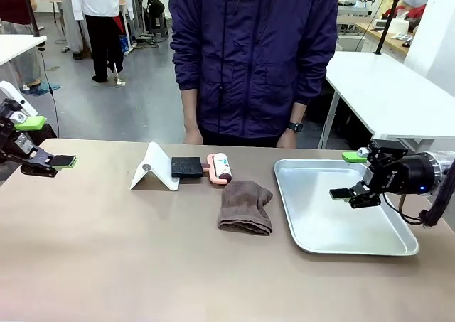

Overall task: Clean the surface of the table.
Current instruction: Return the Lint Roller and towel to their original positions.

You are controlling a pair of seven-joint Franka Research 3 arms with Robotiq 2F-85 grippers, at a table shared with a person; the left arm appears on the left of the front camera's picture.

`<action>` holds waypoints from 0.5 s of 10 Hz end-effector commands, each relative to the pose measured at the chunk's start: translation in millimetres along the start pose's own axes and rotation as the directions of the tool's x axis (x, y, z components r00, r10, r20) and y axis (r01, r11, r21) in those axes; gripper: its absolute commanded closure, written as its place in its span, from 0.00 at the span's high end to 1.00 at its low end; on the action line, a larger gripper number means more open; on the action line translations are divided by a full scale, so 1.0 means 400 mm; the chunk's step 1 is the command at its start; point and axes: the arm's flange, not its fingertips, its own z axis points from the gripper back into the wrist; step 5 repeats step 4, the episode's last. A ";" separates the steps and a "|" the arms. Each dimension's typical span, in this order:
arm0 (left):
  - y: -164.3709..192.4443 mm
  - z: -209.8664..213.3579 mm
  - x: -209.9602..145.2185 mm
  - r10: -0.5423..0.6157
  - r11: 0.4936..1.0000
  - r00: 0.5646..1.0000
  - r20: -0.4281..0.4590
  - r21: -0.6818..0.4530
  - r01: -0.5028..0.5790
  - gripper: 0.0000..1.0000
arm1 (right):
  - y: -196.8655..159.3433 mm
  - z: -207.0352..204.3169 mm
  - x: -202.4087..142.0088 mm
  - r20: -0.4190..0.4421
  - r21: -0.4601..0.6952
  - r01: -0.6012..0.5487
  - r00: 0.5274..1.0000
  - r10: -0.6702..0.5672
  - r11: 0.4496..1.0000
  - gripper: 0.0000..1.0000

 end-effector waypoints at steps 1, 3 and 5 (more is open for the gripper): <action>-0.003 -0.005 -0.008 -0.004 1.000 1.000 -0.004 -0.009 0.004 1.00 | 0.009 0.003 -0.003 -0.002 -0.010 0.003 1.000 -0.003 1.000 1.00; -0.003 -0.005 -0.008 -0.004 1.000 1.000 -0.004 -0.009 0.004 1.00 | 0.009 0.003 -0.003 -0.002 -0.010 0.003 1.000 -0.003 1.000 1.00; -0.003 -0.005 -0.008 -0.004 1.000 1.000 -0.004 -0.009 0.004 1.00 | 0.009 0.003 -0.003 -0.002 -0.010 0.003 1.000 -0.003 1.000 1.00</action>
